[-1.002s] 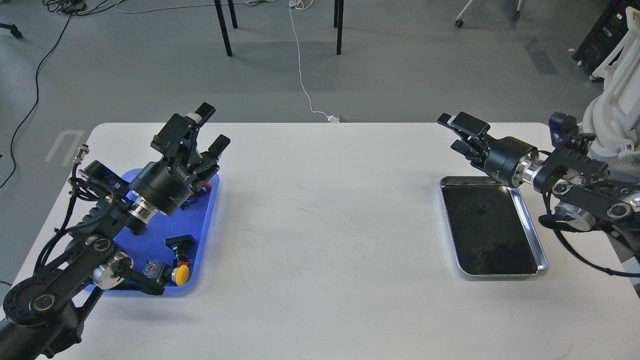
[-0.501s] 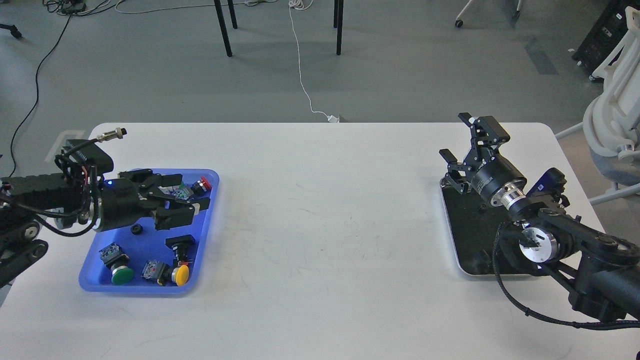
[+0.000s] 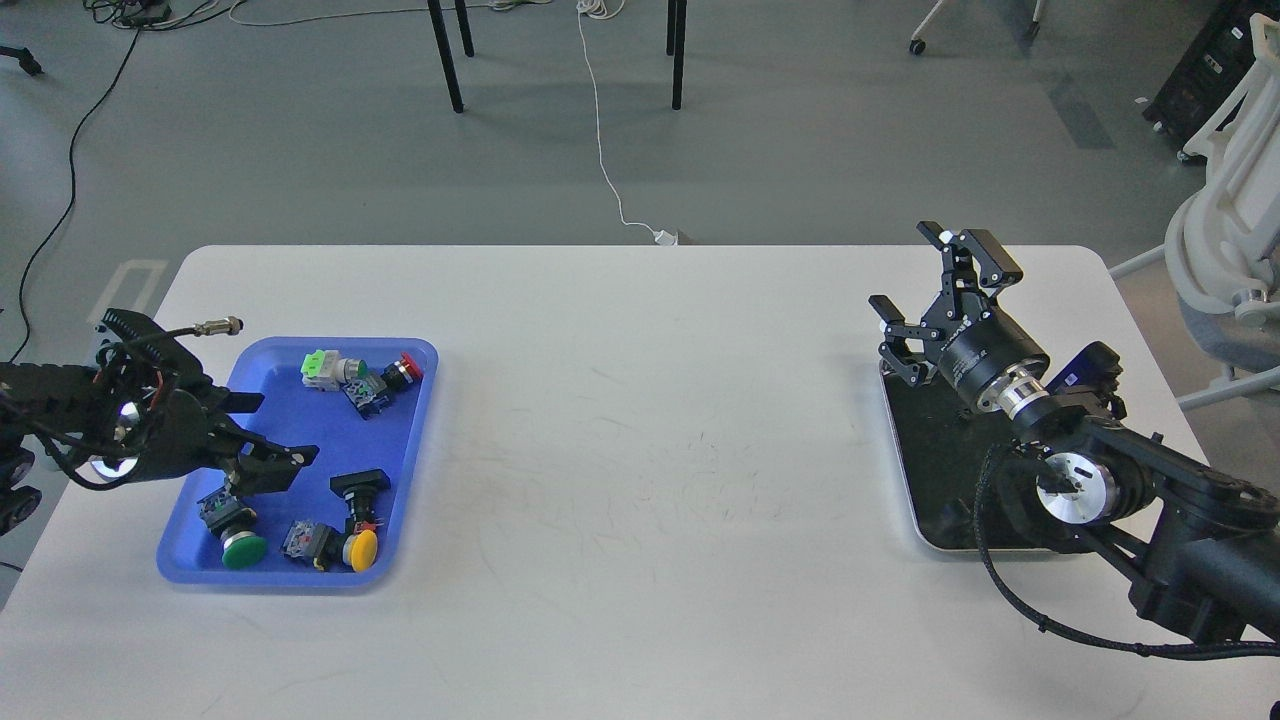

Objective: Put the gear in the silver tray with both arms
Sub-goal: 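Grasp another black gear in the blue tray with the left gripper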

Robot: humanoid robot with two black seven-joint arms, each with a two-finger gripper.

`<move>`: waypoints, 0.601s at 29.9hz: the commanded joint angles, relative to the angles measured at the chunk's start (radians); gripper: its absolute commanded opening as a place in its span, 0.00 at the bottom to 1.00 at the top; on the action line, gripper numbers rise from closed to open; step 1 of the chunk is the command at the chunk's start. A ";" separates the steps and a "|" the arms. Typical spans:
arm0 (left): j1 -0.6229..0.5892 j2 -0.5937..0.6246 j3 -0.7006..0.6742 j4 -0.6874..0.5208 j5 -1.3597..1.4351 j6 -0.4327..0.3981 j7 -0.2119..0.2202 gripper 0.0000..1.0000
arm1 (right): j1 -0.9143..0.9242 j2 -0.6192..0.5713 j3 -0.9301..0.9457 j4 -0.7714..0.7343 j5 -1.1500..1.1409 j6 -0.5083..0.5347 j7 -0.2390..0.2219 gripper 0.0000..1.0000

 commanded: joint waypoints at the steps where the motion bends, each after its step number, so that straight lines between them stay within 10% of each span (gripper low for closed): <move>1: -0.002 -0.014 0.007 0.026 0.000 0.000 0.000 0.72 | -0.004 -0.005 0.000 0.000 0.000 0.001 0.000 0.97; 14: -0.002 -0.029 0.036 0.060 0.000 0.000 0.000 0.65 | -0.002 -0.005 0.000 0.009 0.000 0.001 0.000 0.97; 18: 0.000 -0.035 0.038 0.064 0.001 -0.002 0.000 0.49 | -0.002 -0.005 0.000 0.011 0.000 0.001 0.000 0.97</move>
